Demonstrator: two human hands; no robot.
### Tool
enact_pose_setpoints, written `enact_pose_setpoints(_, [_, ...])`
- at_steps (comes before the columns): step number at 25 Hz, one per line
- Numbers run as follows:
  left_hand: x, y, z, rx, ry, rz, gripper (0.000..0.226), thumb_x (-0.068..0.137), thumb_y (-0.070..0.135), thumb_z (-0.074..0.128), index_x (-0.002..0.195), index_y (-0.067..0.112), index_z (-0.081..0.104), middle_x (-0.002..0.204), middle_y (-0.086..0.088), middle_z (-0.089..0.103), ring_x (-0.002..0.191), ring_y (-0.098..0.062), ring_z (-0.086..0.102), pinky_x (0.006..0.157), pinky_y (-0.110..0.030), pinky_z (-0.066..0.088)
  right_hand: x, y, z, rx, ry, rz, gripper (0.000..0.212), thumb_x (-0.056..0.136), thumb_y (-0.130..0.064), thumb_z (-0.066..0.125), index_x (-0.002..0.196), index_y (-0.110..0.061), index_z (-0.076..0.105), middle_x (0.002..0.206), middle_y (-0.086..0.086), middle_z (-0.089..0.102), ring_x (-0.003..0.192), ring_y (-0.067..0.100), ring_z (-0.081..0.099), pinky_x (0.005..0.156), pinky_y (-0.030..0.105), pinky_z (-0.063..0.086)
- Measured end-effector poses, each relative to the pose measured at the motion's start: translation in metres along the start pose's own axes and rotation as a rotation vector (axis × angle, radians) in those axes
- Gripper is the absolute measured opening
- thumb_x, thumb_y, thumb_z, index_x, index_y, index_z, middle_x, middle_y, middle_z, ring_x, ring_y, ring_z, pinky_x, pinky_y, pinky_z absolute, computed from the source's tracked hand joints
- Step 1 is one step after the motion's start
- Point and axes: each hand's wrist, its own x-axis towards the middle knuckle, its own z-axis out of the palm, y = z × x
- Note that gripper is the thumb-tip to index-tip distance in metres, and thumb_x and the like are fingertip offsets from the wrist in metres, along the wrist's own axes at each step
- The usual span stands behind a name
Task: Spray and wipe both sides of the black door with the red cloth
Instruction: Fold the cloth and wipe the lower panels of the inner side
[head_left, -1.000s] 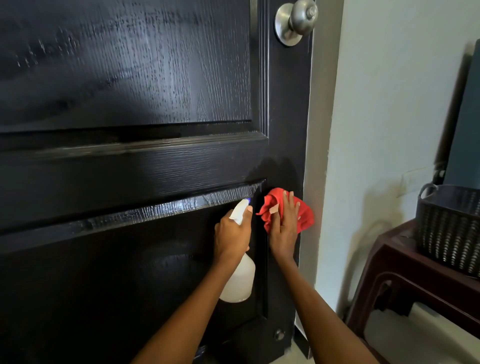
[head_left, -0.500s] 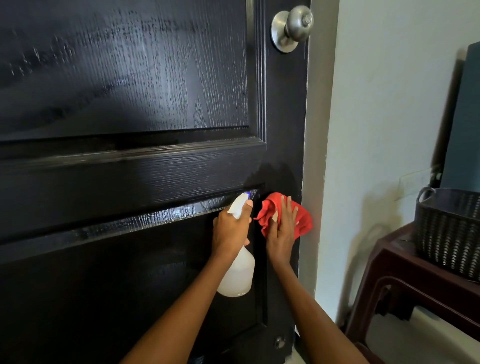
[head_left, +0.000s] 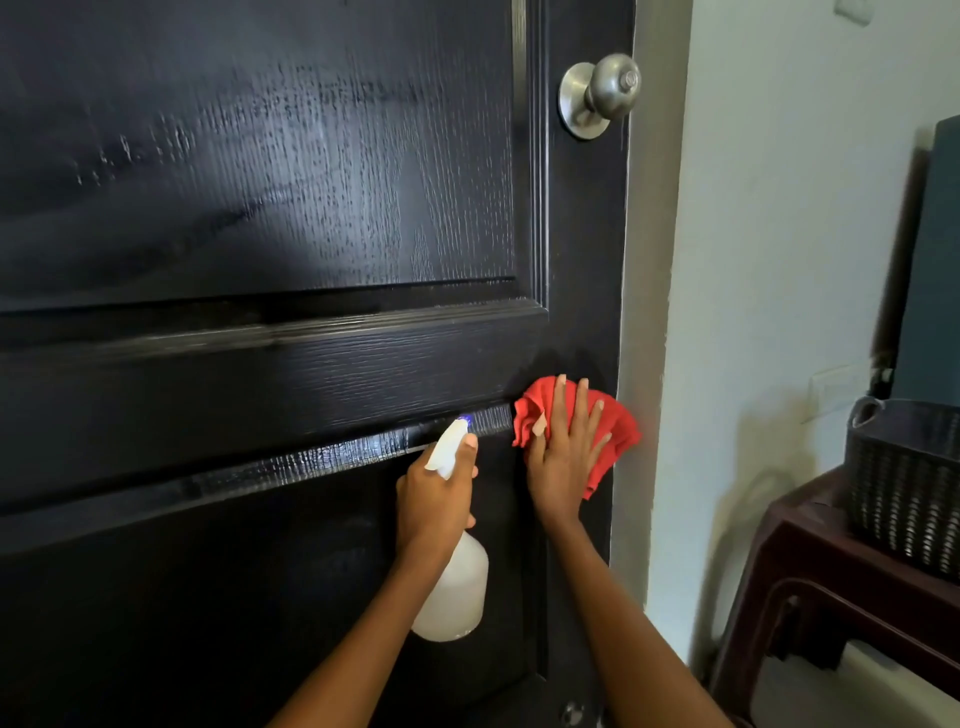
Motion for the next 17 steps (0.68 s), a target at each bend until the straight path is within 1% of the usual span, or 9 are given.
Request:
enact_pose_setpoints(2, [-0.004, 0.004, 0.003, -0.007, -0.024, 0.012, 0.037, 0.098, 0.045, 0.058, 0.115, 0.016, 0.073, 0.086, 0.005, 0.074, 0.036, -0.010, 0.054, 0.038, -0.017, 0.043, -0.036, 0.019, 0.005, 0.036, -0.032, 0.070, 0.056, 0.105, -0.057, 0.010, 0.159, -0.051, -0.005, 0.173, -0.006, -0.001, 0.159, 0.029, -0.005, 0.123, 0.064, -0.002])
enact_pose_setpoints(3, [-0.007, 0.006, 0.003, -0.004, -0.043, 0.022, 0.038, 0.098, 0.045, 0.058, 0.118, 0.016, 0.072, 0.086, 0.004, 0.074, 0.037, -0.010, 0.055, 0.038, -0.016, 0.042, -0.056, 0.030, 0.006, 0.061, -0.054, 0.100, 0.055, 0.105, -0.057, 0.010, 0.157, -0.055, -0.009, 0.172, -0.007, -0.004, 0.158, 0.028, -0.007, 0.123, 0.066, 0.000])
enact_pose_setpoints(5, [-0.011, 0.013, 0.002, 0.020, -0.064, 0.038, 0.041, 0.098, 0.047, 0.057, 0.121, 0.016, 0.071, 0.088, 0.004, 0.074, 0.037, -0.010, 0.056, 0.038, -0.015, 0.042, -0.072, 0.036, 0.008, 0.132, -0.060, 0.175, 0.058, 0.107, -0.043, 0.020, 0.155, -0.059, -0.009, 0.172, -0.009, -0.005, 0.158, 0.029, -0.008, 0.122, 0.067, 0.003])
enact_pose_setpoints(7, [-0.011, 0.020, -0.002, 0.037, -0.071, 0.036, 0.042, 0.098, 0.049, 0.057, 0.122, 0.017, 0.071, 0.088, 0.005, 0.075, 0.035, -0.010, 0.055, 0.039, -0.016, 0.043, -0.049, 0.014, 0.009, 0.160, -0.003, 0.207, 0.064, 0.106, -0.027, 0.030, 0.159, -0.050, 0.004, 0.171, -0.009, 0.002, 0.157, 0.035, -0.004, 0.123, 0.068, 0.005])
enact_pose_setpoints(8, [-0.010, 0.023, -0.004, 0.030, -0.075, 0.037, 0.042, 0.098, 0.048, 0.057, 0.123, 0.018, 0.071, 0.087, 0.005, 0.075, 0.034, -0.010, 0.055, 0.039, -0.018, 0.045, -0.028, -0.005, 0.006, 0.167, 0.018, 0.189, 0.064, 0.105, -0.021, 0.033, 0.161, -0.043, 0.011, 0.170, -0.008, 0.005, 0.157, 0.038, -0.003, 0.124, 0.066, 0.003])
enact_pose_setpoints(10, [-0.005, 0.032, -0.006, 0.011, -0.067, 0.058, 0.040, 0.098, 0.048, 0.058, 0.123, 0.020, 0.070, 0.085, 0.005, 0.075, 0.035, -0.014, 0.056, 0.040, -0.019, 0.046, 0.019, -0.039, -0.006, 0.159, 0.055, 0.074, 0.064, 0.102, -0.015, 0.036, 0.161, -0.035, 0.021, 0.171, -0.007, 0.010, 0.157, 0.039, -0.002, 0.124, 0.058, -0.005])
enact_pose_setpoints(13, [0.004, 0.043, -0.004, 0.019, -0.061, 0.101, 0.041, 0.098, 0.050, 0.056, 0.121, 0.019, 0.071, 0.083, 0.005, 0.075, 0.035, -0.015, 0.057, 0.042, -0.018, 0.047, 0.047, -0.042, -0.019, 0.121, 0.021, -0.033, 0.061, 0.103, -0.025, 0.034, 0.162, -0.036, 0.023, 0.171, -0.009, 0.010, 0.158, 0.030, -0.005, 0.122, 0.047, -0.011])
enact_pose_setpoints(15, [0.005, 0.044, 0.001, 0.023, -0.075, 0.119, 0.041, 0.098, 0.050, 0.056, 0.121, 0.018, 0.071, 0.083, 0.006, 0.075, 0.035, -0.017, 0.057, 0.043, -0.018, 0.047, 0.041, -0.015, -0.018, 0.087, 0.031, 0.082, 0.057, 0.106, -0.036, 0.029, 0.162, -0.038, 0.017, 0.172, -0.006, 0.010, 0.158, 0.028, 0.000, 0.124, 0.046, -0.006])
enact_pose_setpoints(17, [0.003, 0.040, 0.007, 0.008, -0.083, 0.112, 0.040, 0.098, 0.048, 0.057, 0.125, 0.021, 0.070, 0.085, 0.005, 0.075, 0.036, -0.017, 0.056, 0.043, -0.019, 0.047, 0.027, 0.009, -0.014, 0.144, 0.060, 0.292, 0.054, 0.111, -0.039, 0.028, 0.163, -0.035, 0.016, 0.172, -0.001, 0.013, 0.158, 0.030, 0.007, 0.126, 0.045, 0.000])
